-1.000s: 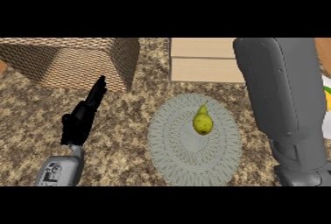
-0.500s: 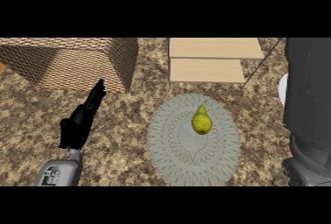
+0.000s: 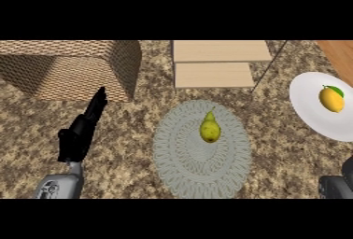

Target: Pick the tomato from the placemat and place it in the tiered shelf

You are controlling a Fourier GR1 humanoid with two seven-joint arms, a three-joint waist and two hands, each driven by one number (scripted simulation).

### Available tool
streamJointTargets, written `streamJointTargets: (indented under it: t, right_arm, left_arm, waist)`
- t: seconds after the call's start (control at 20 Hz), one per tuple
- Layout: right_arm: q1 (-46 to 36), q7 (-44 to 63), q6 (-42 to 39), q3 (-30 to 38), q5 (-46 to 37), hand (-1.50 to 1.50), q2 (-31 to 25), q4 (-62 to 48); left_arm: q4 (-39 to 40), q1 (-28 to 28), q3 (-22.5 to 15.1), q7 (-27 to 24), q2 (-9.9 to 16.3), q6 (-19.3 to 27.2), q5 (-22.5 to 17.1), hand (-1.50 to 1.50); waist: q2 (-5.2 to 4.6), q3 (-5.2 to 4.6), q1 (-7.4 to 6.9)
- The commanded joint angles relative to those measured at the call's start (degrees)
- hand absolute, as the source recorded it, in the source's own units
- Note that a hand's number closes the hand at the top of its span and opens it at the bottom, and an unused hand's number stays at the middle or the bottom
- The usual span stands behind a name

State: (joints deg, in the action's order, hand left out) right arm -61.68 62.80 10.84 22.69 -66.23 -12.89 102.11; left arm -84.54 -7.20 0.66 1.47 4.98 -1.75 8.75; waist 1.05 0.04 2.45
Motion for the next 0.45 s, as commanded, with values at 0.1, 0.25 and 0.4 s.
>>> streamJointTargets:
  t: [0.1, 0.25, 0.4]
  right_arm:
    - [9.4, 4.9, -19.7, 6.3, 9.5, -1.5, -5.0, 14.8]
    - [11.2, 6.5, -27.7, 11.3, 16.2, -1.5, -7.3, 21.1]
    - [14.7, 6.3, -31.5, 18.2, 24.2, -1.5, -8.9, 27.4]
  left_arm:
    - [0.3, -0.1, 1.2, 0.2, 0.0, 0.6, -0.4, 0.0]
    - [0.1, 1.9, 1.3, -0.6, 0.5, -0.2, -1.0, 0.0]
    - [0.6, -1.5, 2.8, 0.8, 1.3, 0.3, -1.2, 0.0]
  waist:
    - [0.16, 0.04, 1.34]
    - [0.39, 0.02, 1.5]
    - [0.23, 0.06, 1.76]
